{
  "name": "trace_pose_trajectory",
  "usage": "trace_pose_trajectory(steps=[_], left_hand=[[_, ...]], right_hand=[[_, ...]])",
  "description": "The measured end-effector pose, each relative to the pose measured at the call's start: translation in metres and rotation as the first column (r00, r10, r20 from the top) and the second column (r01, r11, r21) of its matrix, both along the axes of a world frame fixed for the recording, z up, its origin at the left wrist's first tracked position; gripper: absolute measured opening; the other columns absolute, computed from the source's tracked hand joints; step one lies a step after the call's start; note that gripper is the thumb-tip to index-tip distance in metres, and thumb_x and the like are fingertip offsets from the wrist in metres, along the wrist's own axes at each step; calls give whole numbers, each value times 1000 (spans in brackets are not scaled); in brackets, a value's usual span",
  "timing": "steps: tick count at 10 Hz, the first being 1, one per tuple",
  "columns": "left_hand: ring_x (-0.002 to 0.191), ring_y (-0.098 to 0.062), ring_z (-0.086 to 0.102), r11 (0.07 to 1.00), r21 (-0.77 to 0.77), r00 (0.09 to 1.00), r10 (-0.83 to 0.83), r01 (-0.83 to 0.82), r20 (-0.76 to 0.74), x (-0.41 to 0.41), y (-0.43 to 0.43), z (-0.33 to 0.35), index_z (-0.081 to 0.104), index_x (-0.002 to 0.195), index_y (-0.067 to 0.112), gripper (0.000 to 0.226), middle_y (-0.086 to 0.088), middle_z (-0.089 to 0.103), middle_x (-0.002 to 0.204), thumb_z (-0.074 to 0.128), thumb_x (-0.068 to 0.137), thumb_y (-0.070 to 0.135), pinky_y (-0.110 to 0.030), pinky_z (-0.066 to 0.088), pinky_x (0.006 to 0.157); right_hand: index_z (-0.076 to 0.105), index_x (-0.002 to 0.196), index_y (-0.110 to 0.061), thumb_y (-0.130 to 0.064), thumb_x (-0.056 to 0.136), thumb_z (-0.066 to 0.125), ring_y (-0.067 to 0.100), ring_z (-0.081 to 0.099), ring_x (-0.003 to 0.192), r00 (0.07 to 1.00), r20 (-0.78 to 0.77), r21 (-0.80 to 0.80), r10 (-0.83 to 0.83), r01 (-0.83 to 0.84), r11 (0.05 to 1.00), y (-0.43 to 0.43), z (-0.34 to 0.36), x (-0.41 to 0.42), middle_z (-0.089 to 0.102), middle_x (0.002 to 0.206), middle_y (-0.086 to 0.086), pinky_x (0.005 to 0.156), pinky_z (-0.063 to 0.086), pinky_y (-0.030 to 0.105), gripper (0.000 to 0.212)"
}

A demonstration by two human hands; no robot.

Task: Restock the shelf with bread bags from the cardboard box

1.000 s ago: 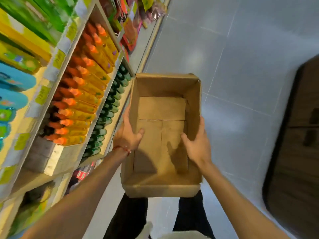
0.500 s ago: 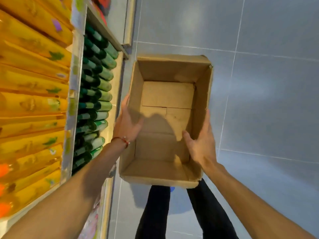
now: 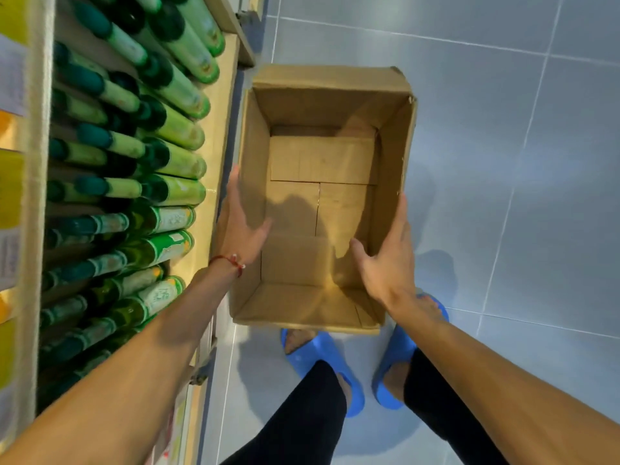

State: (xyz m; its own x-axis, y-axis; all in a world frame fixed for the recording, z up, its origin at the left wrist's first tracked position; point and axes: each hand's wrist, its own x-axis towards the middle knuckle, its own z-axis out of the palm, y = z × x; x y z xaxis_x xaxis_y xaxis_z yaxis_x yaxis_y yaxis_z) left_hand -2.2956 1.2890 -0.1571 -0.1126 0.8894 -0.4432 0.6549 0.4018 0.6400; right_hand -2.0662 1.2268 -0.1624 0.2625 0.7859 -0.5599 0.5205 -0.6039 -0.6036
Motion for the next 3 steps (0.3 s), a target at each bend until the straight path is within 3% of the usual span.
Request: trace_pose_trajectory(steps=[1, 2, 3], left_hand=[[147, -12, 8, 999, -42, 1000, 3, -2, 17, -6, 2, 1, -1, 155, 19, 103, 1, 6, 161, 67, 81, -3, -18, 8, 113], [147, -13, 8, 992, -124, 999, 34, -31, 25, -6, -2, 21, -3, 155, 26, 100, 4, 5, 161, 64, 85, 0, -28, 12, 117], [145, -15, 18, 981, -177, 995, 63, -75, -71, -4, -19, 53, 10, 155, 27, 88, 1, 17, 159, 62, 88, 6, -20, 16, 112]], right_hand=[[-10, 162, -35, -35, 87, 76, 19, 24, 154, 1000, -11, -6, 3, -3, 1000, 0, 0, -5, 18, 169, -4, 123, 23, 34, 114], [-8, 162, -34, -34, 88, 74, 20, 25, 153, 998, -56, -65, 40, -44, 997, 0, 19, 1, 17, 169, -3, 123, 26, 34, 110], [4, 164, -31, -35, 91, 70, 24, 33, 149, 994, -74, -164, 75, -86, 983, -5, 49, 9, 24, 166, 2, 122, 31, 39, 98]])
